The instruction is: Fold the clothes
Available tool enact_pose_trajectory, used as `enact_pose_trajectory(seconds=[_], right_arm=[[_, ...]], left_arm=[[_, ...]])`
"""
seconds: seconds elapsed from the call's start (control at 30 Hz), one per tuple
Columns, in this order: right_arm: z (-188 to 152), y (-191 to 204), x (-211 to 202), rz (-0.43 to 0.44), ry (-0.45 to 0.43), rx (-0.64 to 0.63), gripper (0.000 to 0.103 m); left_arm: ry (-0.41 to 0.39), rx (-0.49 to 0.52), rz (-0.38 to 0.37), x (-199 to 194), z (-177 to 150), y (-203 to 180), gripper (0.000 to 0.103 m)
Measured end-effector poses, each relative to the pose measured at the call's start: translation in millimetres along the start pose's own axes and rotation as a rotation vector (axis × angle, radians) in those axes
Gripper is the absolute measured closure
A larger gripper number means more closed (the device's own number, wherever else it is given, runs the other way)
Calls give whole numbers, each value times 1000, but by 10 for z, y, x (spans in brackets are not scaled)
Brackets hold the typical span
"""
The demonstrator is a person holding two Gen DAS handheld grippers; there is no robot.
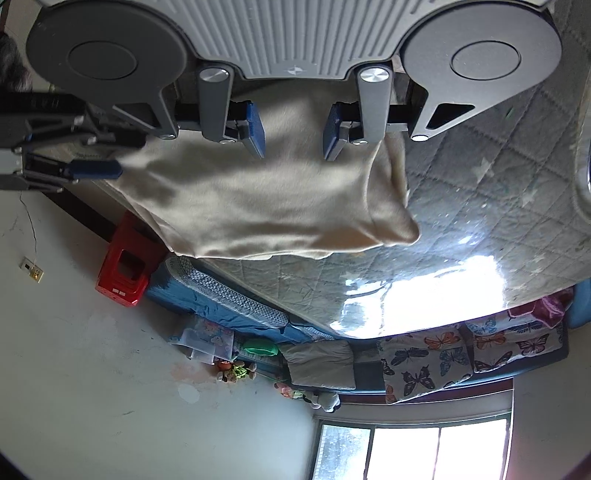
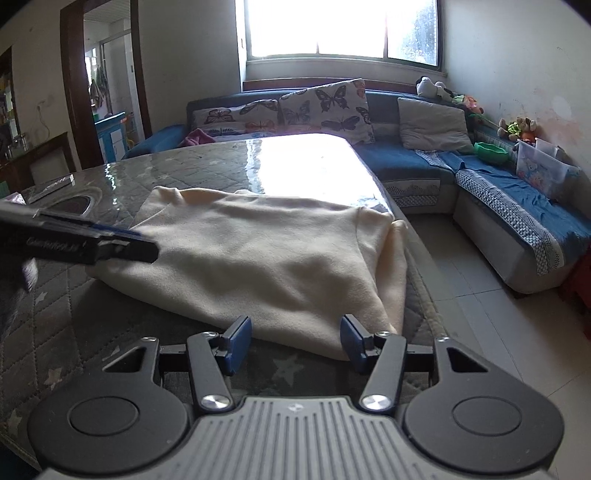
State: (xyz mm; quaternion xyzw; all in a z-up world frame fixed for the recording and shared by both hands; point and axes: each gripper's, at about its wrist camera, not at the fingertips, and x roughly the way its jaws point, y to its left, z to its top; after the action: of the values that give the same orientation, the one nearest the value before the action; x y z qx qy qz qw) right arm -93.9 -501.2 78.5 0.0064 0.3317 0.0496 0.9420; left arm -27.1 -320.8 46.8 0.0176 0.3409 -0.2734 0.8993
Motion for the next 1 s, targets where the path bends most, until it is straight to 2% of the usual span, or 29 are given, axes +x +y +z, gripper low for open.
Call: enact_pose_trajectory(seconds=[0.13, 0.33, 0.6, 0.77, 1.0], right_arm=[[67, -68, 19, -3, -27, 27, 49], [50, -161, 92, -1, 5, 65, 50], [312, -125, 195, 20, -56, 44, 50], [343, -146, 413, 24, -27, 57, 52], [379, -207, 420, 24, -23, 64, 53]], left_arm=[[6, -18, 2, -47, -73, 33, 65], [17, -33, -4, -88, -131, 74, 65], [-5, -85, -14, -39, 21, 138, 65], [3, -109, 1, 42, 69, 247, 66], [-7, -137, -3, 75, 192, 354, 65]])
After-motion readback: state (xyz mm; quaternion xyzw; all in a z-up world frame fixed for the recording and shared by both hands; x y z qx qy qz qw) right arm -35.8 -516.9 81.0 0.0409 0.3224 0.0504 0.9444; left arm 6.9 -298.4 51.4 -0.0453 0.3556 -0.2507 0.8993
